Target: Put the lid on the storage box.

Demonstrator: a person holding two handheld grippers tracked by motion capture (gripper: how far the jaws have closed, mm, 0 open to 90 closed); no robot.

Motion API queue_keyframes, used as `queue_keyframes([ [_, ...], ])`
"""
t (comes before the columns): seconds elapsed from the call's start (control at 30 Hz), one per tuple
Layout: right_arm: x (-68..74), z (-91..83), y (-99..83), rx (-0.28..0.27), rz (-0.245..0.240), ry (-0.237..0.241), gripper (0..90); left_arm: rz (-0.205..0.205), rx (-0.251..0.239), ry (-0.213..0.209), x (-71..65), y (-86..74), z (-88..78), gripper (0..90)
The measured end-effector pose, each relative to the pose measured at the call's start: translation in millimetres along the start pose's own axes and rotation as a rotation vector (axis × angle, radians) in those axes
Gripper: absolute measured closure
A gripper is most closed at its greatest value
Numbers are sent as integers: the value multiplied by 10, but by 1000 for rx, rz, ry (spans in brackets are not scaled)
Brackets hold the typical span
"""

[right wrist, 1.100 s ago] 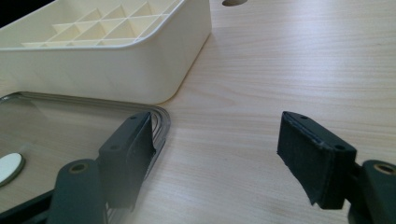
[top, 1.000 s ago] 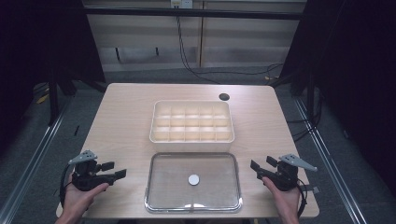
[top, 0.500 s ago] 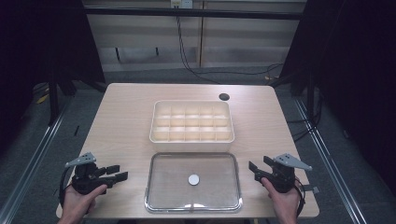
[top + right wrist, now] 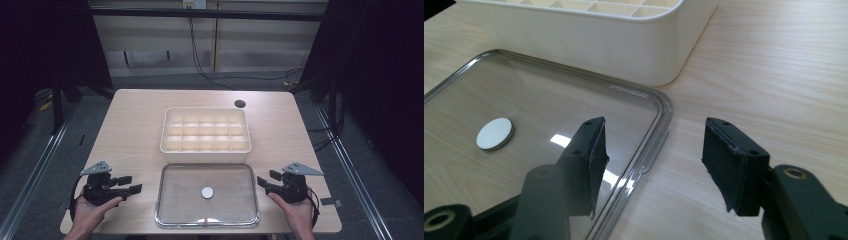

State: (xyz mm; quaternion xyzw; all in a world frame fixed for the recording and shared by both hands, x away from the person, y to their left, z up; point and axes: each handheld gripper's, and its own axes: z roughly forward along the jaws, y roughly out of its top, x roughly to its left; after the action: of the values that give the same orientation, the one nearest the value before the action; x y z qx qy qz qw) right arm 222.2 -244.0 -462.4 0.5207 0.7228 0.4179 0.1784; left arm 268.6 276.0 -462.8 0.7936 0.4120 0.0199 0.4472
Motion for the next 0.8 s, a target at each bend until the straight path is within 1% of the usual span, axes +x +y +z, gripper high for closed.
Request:
queue_keyframes([
  [0.03, 9, 18, 10, 11, -4, 1, 431, 9, 5, -8, -16, 23, 14, 397],
  [0.07, 21, 36, 28, 19, -10, 6, 427, 1, 10, -28, -32, 47, 27, 410],
  [0.1, 21, 36, 28, 19, -10, 6, 427, 1, 10, -28, -32, 47, 27, 417],
  [0.13, 49, 56, 72, 25, -19, 11, 422, 25, 22, -30, -69, 104, 51, 421],
  [0.17, 61, 65, 96, 29, -24, 19, 424, 39, 20, -24, -92, 134, 61, 425],
  [0.2, 76, 75, 119, 29, -28, 28, 430, 39, 20, -24, -92, 134, 61, 428],
  [0.23, 97, 85, 141, 34, -28, 37, 429, 25, 18, -45, -123, 197, 78, 429],
  [0.33, 135, 120, 217, 45, -21, 61, 429, 71, 31, -13, -181, 290, 126, 448],
  [0.37, 135, 120, 217, 45, -21, 61, 429, 71, 31, -13, -181, 290, 126, 448],
  [0.4, 145, 136, 275, 52, -18, 67, 428, 66, 27, -14, -198, 337, 170, 451],
  [0.43, 144, 144, 302, 55, -11, 72, 427, 66, 27, -14, -198, 337, 170, 453],
  [0.5, 135, 162, 347, 56, 3, 77, 422, 66, 35, -2, -208, 383, 269, 455],
  [0.53, 128, 175, 364, 60, 6, 75, 421, 59, 36, -2, -206, 389, 312, 455],
  [0.57, 119, 192, 376, 63, 4, 76, 421, 61, 40, -5, -197, 389, 354, 461],
  [0.6, 108, 209, 382, 66, 5, 79, 420, 60, 46, 2, -191, 387, 396, 467],
  [0.63, 108, 209, 382, 66, 5, 79, 420, 60, 46, 2, -191, 387, 396, 475],
  [0.67, 80, 253, 375, 74, 10, 83, 420, 63, 67, 5, -181, 388, 465, 481],
  [0.7, 80, 253, 375, 74, 10, 83, 420, 63, 67, 5, -181, 388, 465, 488],
  [0.73, 54, 281, 354, 81, 31, 92, 432, 70, 76, 8, -175, 393, 497, 496],
  [0.77, 41, 295, 343, 83, 35, 93, 441, 72, 75, 2, -173, 392, 513, 503],
  [0.8, 25, 311, 328, 95, 40, 94, 455, 84, 83, 8, -175, 387, 532, 509],
])
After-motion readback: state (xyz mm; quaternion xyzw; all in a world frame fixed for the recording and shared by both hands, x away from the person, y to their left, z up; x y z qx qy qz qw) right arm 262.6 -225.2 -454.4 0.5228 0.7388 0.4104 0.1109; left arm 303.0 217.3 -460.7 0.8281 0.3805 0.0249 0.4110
